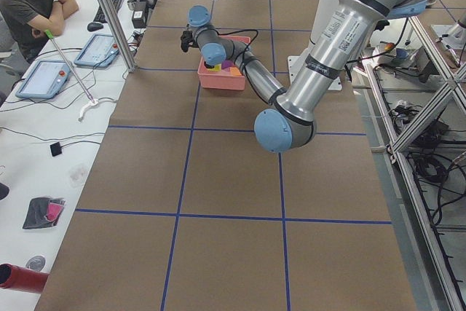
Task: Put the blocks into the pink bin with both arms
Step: 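Lower the yellow-green cube into the bin and open the left gripper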
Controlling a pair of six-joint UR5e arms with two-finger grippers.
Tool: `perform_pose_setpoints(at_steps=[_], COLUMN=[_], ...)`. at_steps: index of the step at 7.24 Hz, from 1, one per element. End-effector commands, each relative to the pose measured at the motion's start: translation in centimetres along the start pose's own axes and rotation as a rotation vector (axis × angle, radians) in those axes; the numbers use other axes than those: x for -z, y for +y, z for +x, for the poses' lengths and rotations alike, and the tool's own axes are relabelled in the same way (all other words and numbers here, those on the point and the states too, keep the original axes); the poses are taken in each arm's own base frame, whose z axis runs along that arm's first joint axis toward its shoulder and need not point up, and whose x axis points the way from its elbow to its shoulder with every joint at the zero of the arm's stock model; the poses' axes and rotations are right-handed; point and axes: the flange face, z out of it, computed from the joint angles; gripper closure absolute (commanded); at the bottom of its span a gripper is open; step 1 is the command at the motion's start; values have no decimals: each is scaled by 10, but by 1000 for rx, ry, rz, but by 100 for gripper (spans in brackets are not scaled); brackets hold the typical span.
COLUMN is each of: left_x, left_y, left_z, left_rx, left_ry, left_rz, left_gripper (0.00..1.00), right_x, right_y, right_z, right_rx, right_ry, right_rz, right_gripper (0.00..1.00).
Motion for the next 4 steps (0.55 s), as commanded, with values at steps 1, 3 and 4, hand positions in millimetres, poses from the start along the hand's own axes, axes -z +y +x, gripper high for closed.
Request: perform_pose_setpoints(at_steps=[1, 3, 4], left_x=[-90, -107, -111], left_y=[10, 1, -5], left_z=[46, 41, 44], left_rx=[-8, 1, 1], left_ry=[-91, -118, -131], left_rz=[22, 19, 37], left_gripper=[100, 100, 91], right_x=[-2, -1, -2], right_y=[0, 0, 0], right_z=[1, 0, 1], right_rx=[1, 1, 0], right_ry=[2, 1, 2], right_rz=[-2, -1, -2], right_gripper=[0, 0, 0])
